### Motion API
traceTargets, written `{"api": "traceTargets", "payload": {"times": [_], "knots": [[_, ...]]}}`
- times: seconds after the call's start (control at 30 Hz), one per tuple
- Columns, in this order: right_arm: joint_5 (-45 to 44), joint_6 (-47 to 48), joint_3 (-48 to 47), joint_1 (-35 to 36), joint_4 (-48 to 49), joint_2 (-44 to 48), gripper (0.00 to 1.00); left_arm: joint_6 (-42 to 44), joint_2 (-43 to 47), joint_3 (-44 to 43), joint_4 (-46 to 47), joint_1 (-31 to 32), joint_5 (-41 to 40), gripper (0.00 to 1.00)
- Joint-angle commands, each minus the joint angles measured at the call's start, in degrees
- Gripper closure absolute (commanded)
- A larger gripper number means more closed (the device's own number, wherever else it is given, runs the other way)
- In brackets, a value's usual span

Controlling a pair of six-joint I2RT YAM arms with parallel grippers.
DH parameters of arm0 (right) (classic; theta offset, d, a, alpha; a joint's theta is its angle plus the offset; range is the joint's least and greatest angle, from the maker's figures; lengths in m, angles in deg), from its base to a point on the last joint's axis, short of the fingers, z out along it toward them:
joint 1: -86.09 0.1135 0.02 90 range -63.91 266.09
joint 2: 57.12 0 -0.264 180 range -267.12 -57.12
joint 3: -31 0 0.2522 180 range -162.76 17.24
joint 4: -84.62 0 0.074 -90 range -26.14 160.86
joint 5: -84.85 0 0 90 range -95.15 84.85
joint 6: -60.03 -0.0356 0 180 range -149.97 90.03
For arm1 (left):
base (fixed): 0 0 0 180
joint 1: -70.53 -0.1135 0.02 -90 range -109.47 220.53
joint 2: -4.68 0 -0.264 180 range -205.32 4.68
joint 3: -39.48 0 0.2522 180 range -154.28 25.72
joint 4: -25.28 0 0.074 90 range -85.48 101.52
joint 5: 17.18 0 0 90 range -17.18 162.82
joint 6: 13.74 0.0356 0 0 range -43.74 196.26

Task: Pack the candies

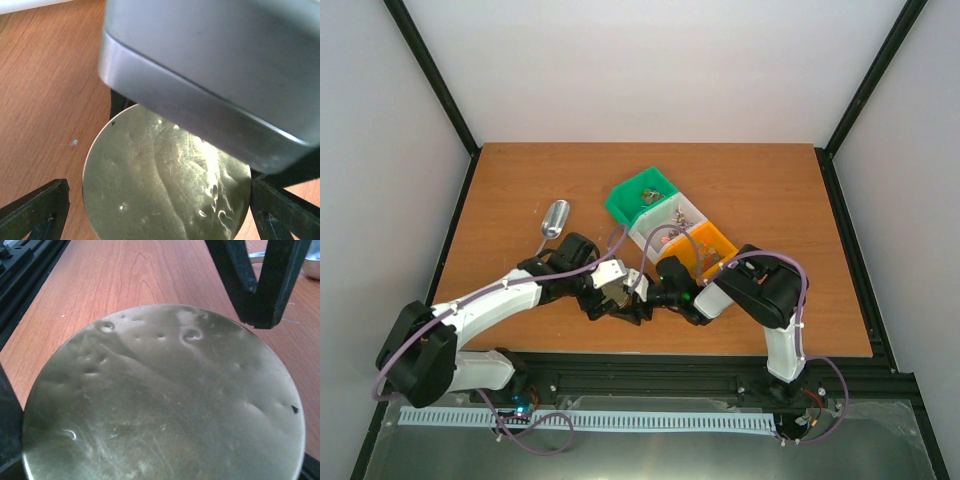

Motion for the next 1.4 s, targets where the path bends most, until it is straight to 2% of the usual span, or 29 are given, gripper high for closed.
{"api": "traceTargets", "payload": {"times": [0.0,0.17,0.47,0.63,0.73,0.87,0.93,1.13,1.37], "knots": [[-4.7,-2.6,0.7,-0.4,-3.9,-2.7,0.56,-6.6,-1.6,-0.1,4.7,1.1,-2.7,0.00],[-5.0,-2.9,0.4,-0.4,-3.9,-2.7,0.56,-6.3,-2.7,-0.1,4.7,1.4,-3.3,0.02],[0.2,-0.5,1.8,-0.4,-3.9,-1.7,0.56,2.1,-3.7,-0.7,0.9,0.8,-0.2,0.18],[3.7,3.5,3.0,-0.5,-5.9,-0.3,0.57,14.6,-4.8,-2.2,-5.3,0.5,8.2,0.21],[5.9,6.6,3.7,-0.5,-7.8,0.6,0.57,26.6,-6.2,-3.9,-10.1,0.4,12.1,0.21],[7.4,9.7,3.9,-0.5,-9.6,1.3,0.57,37.6,-9.5,-7.5,-16.5,0.3,14.9,0.21],[7.2,9.9,3.8,-0.5,-9.9,1.3,0.57,39.9,-10.3,-9.0,-17.9,0.2,15.1,0.19],[4.2,5.4,3.0,-0.6,-8.0,0.4,0.57,25.5,-5.8,-8.1,-9.9,-0.3,12.9,0.01],[-1.5,0.7,2.5,-0.5,-4.8,-0.9,0.57,11.5,4.6,0.3,-5.1,-0.2,7.8,0.00]]}}
